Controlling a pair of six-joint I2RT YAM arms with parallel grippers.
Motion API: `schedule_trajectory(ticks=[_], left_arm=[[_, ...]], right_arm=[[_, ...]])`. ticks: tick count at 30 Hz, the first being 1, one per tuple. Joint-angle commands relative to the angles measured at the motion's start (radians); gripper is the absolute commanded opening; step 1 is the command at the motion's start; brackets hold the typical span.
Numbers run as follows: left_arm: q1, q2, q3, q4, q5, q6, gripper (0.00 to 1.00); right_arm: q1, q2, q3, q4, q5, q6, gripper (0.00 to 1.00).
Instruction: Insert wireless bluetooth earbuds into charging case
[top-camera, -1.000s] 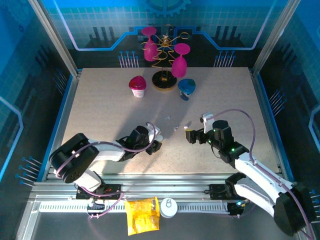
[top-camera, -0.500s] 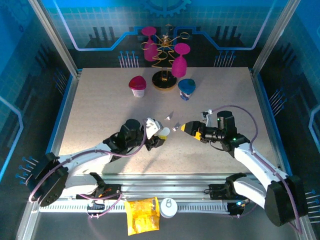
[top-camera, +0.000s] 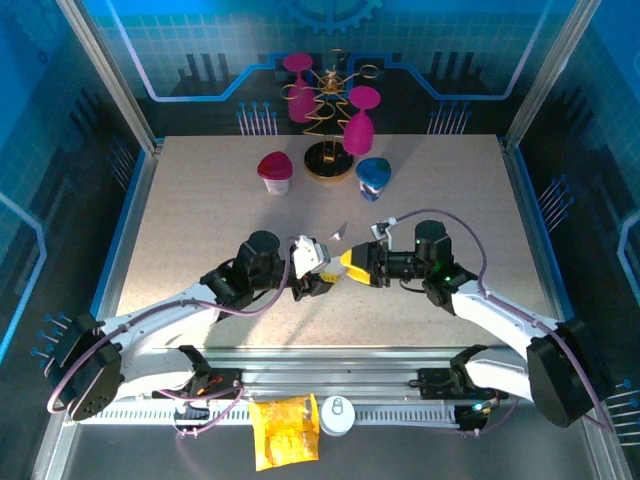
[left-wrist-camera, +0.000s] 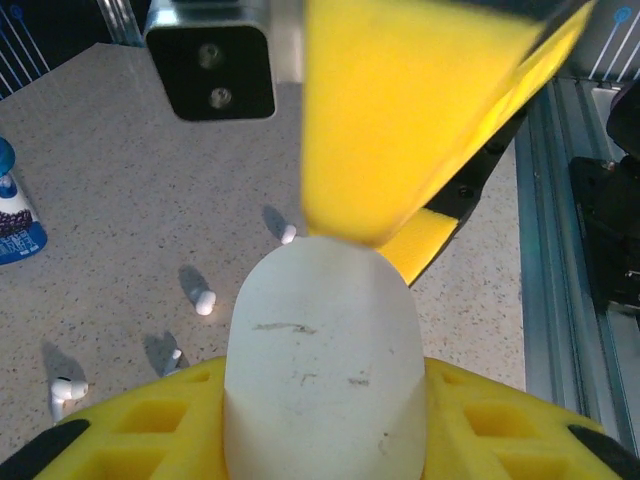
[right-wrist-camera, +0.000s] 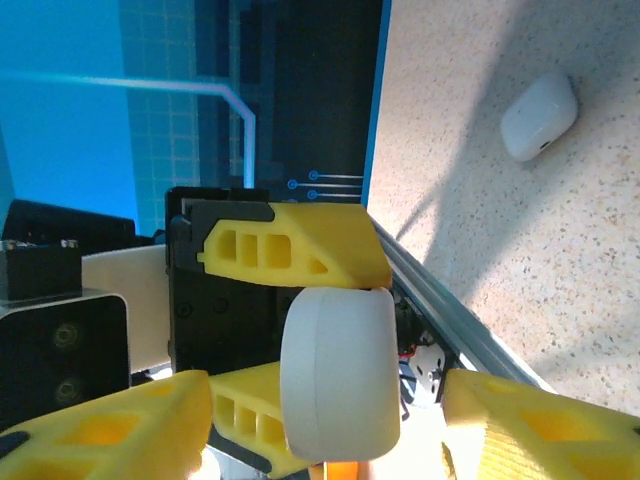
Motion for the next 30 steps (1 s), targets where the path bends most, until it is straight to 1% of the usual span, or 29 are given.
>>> schedule_trajectory(ticks=[1, 6, 8, 11, 13, 14, 15, 17, 18, 21, 24, 26, 28, 30], left_arm=[[-0.008, -0.008, 0.037, -0.008, 0.031, 0.023, 0.42], [-0.011, -0.006, 0.034, 0.000, 0.029, 0.022, 0.42], [-0.011, -0.008, 0.027, 0.010, 0.021, 0.020, 0.45], [-0.011, -0.018, 0.012, 0.046, 0.012, 0.004, 0.58], [-0.011, -0.026, -0.007, 0.108, 0.004, -0.028, 0.74], [-0.011, -0.032, -0.022, 0.155, -0.002, -0.052, 0.83], [-0.012, -0.035, -0.039, 0.218, -0.006, -0.079, 0.90], [-0.012, -0.035, -0.070, 0.341, -0.009, -0.133, 0.97], [-0.011, -0.031, -0.085, 0.407, -0.013, -0.162, 0.99], [-0.011, -0.008, -0.117, 0.570, -0.027, -0.221, 0.99], [-0.011, 0.011, -0.125, 0.674, -0.030, -0.255, 0.99], [-0.012, 0.021, -0.123, 0.712, -0.030, -0.264, 0.98], [-0.012, 0.031, -0.114, 0.733, -0.034, -0.264, 0.96], [-0.010, 0.047, -0.104, 0.751, -0.040, -0.256, 0.94]], right_arm=[[0.016, 0.019, 0.001, 0.093, -0.019, 0.061, 0.50], [0.018, 0.033, -0.012, 0.115, -0.018, 0.088, 0.23], [0.017, 0.030, -0.014, 0.123, -0.016, 0.097, 0.15], [0.009, 0.023, -0.014, 0.147, -0.015, 0.124, 0.11], [-0.006, 0.017, -0.016, 0.191, -0.017, 0.158, 0.11], [-0.015, 0.015, -0.020, 0.228, -0.016, 0.189, 0.11], [-0.026, 0.015, -0.027, 0.273, -0.017, 0.227, 0.11], [-0.048, 0.017, -0.035, 0.373, -0.021, 0.302, 0.11], [-0.058, 0.020, -0.039, 0.429, -0.023, 0.345, 0.11], [-0.085, 0.037, -0.047, 0.597, -0.027, 0.473, 0.11], [-0.106, 0.066, -0.061, 0.773, -0.011, 0.607, 0.11], [-0.110, 0.083, -0.064, 0.860, 0.001, 0.672, 0.11], [-0.108, 0.089, -0.064, 0.898, 0.012, 0.703, 0.11], [-0.107, 0.078, -0.064, 0.888, 0.015, 0.705, 0.11]])
